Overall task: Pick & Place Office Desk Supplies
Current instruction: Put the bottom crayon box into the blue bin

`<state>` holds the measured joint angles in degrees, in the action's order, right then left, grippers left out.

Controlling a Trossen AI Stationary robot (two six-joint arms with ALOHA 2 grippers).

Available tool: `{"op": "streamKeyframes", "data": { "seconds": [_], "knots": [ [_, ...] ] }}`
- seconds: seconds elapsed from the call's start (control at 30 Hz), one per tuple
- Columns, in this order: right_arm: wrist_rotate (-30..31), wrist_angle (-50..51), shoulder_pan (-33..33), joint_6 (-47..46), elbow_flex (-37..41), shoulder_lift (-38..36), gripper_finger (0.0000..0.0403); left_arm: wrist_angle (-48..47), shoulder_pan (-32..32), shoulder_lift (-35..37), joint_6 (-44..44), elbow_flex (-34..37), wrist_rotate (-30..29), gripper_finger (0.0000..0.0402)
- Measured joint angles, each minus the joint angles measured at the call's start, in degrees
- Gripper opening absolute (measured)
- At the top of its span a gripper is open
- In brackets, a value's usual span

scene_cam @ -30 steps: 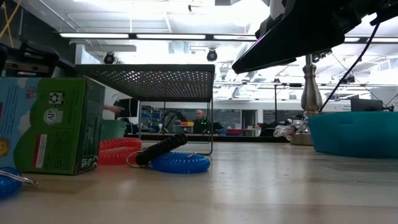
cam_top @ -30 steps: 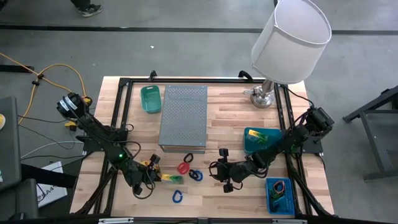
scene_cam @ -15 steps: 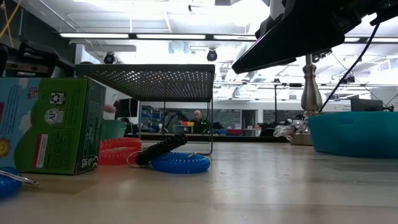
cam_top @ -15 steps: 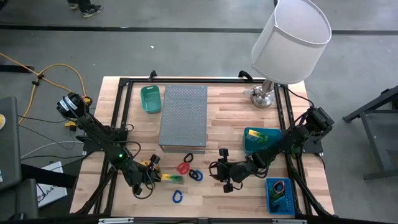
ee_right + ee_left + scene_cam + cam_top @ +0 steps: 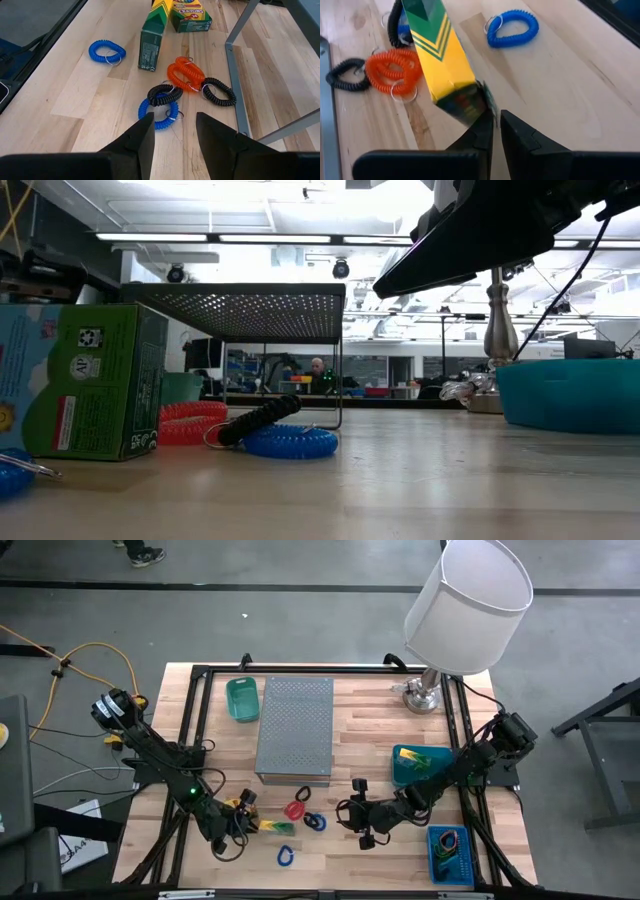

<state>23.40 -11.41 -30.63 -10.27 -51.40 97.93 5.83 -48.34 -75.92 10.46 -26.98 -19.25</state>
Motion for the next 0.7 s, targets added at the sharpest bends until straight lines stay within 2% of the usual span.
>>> {"op": "streamKeyframes", "data": {
  "seconds": [0.7],
  "knots": [
    [0.0,0.01,0.0,-0.02,0.0,0.0,0.0133,-3.65,0.02,0.0,2.74,0.0,0.75,0.0029]
  ]
}}
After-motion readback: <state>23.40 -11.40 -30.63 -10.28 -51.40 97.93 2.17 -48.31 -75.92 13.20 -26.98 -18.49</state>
